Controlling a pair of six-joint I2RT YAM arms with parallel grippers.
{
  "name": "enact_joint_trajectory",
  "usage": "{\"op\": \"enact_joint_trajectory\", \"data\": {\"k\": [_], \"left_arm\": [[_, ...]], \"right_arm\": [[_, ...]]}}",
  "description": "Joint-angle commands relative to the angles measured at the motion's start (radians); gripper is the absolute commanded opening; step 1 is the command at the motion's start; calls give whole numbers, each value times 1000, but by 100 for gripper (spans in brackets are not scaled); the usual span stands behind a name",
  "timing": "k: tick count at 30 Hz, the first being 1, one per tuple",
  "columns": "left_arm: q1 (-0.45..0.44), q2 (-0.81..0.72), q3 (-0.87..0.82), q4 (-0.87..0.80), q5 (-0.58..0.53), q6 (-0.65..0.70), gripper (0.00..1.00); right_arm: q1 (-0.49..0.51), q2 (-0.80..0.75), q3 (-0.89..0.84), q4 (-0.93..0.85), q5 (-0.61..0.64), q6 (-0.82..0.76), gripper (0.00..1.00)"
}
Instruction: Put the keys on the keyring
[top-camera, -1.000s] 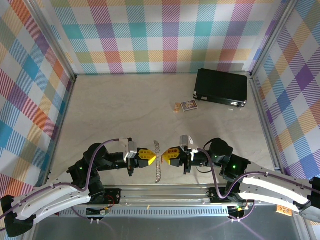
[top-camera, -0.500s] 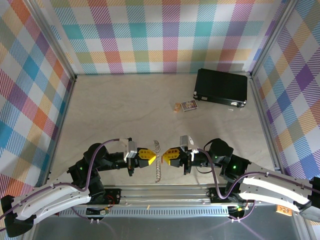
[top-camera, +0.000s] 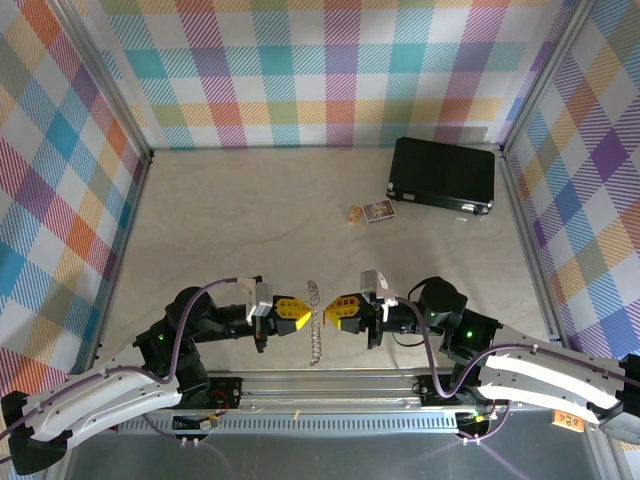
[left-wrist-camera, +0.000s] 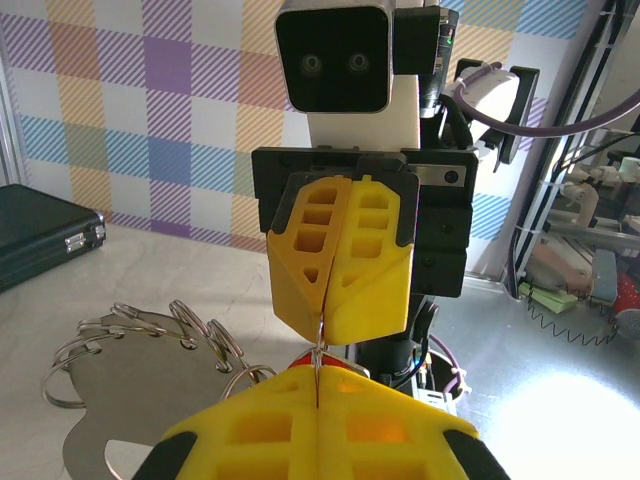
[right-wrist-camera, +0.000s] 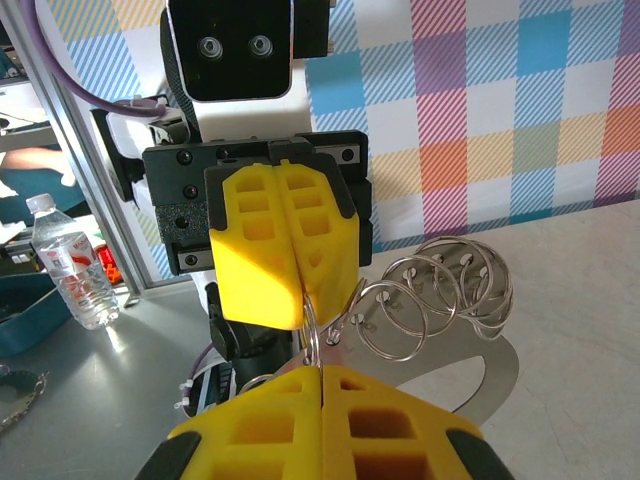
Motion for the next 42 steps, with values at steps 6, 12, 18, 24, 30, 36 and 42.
{"op": "enact_joint_trajectory", "data": {"k": [6, 12, 18, 24, 30, 36, 42], "left_arm": [[-7, -17, -8, 36, -12, 12, 0], [-7, -17, -5, 36, -14, 10, 0], [-7, -18, 2, 25, -13, 11, 0], [-6, -17, -5, 29, -18, 9, 0], [-7, -17, -13, 37, -18, 7, 0], [-7, -13, -16, 41, -20, 7, 0], [-7, -18, -20, 40, -21, 7, 0]], "right_arm": [[14, 1, -4, 37, 8, -3, 0], [19, 6, -6, 47, 15, -5, 0], [28, 22, 2, 65, 15, -11, 0], [33, 25, 0, 73, 21, -16, 0], [36, 29, -7, 91, 21, -19, 0], [38, 22, -18, 95, 47, -16, 0], [38, 13, -24, 97, 71, -23, 0]]}}
